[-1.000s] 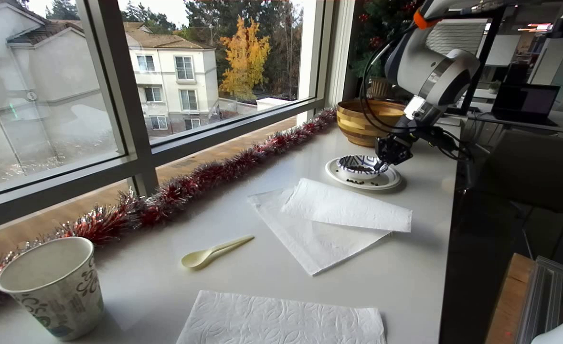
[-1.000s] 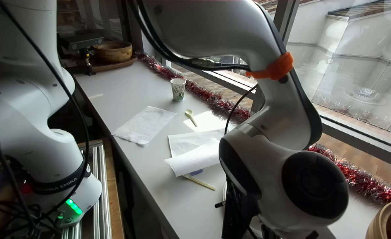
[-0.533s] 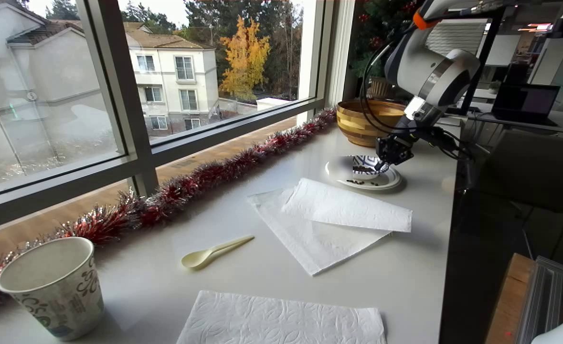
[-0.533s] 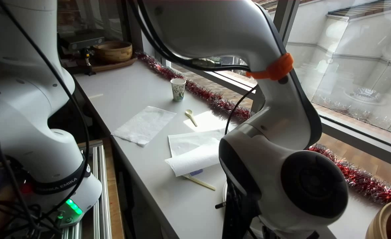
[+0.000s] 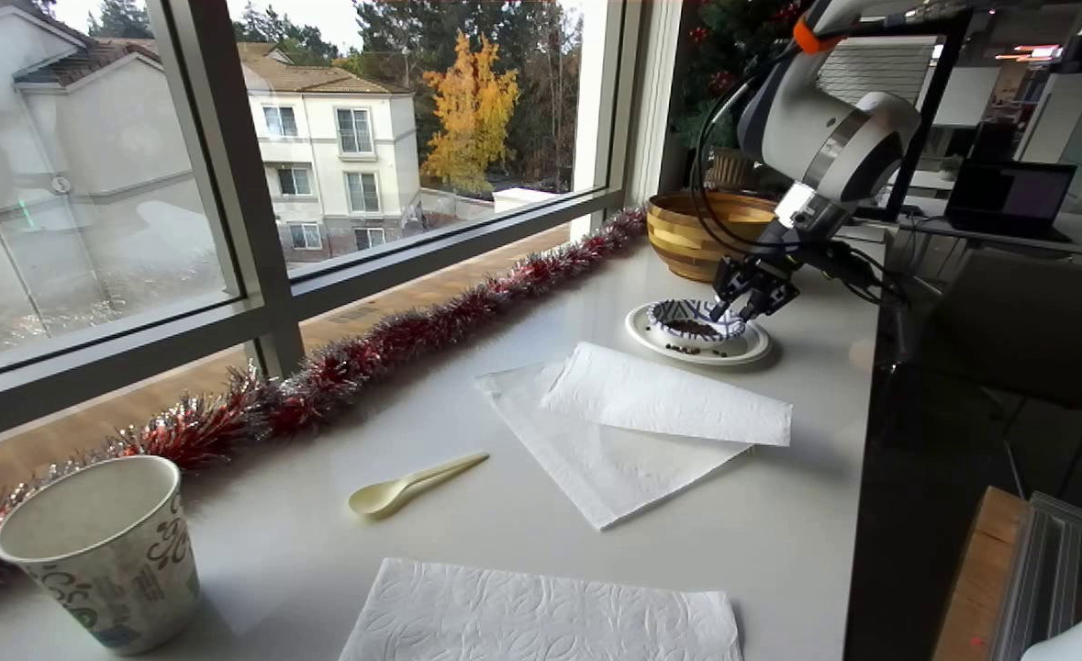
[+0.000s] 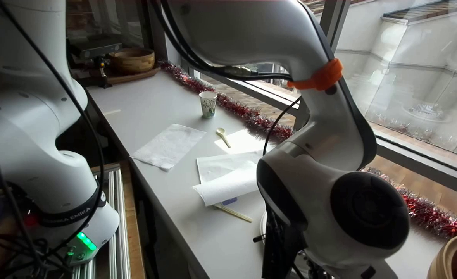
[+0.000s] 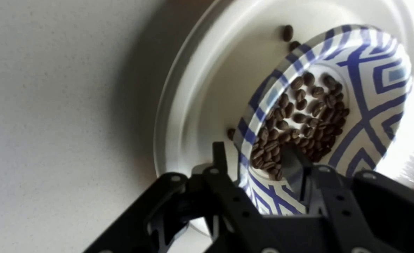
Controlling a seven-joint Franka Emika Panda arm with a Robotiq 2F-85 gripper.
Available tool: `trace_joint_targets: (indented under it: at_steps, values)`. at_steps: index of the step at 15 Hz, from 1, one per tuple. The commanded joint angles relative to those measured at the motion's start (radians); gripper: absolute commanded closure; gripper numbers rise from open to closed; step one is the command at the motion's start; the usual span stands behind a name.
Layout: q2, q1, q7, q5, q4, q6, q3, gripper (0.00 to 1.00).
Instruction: Put the bowl on the white plate
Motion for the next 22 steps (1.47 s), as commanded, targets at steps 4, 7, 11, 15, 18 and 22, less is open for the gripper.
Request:
trace_joint_targets:
  at_steps: [4, 7, 11, 15, 18, 22]
  values:
    - [-0.169, 0.073, 0.197, -0.385, -0.105, -0.012, -0.113, 0.01]
    - [-0.29, 0.152, 0.214, -0.615, -0.15, -0.039, -0.195, 0.0]
    - [-0.467, 0.16, 0.246, -0.897, -0.157, -0.102, -0.138, 0.0]
    - [-0.57, 0.215, 0.226, -0.951, -0.128, -0.174, -0.046, 0.0]
    - [-0.595, 0.272, 0.341, -0.944, -0.073, -0.269, 0.032, 0.0]
    - [-0.576, 0.331, 0.634, -0.906, 0.001, -0.326, 0.129, 0.0]
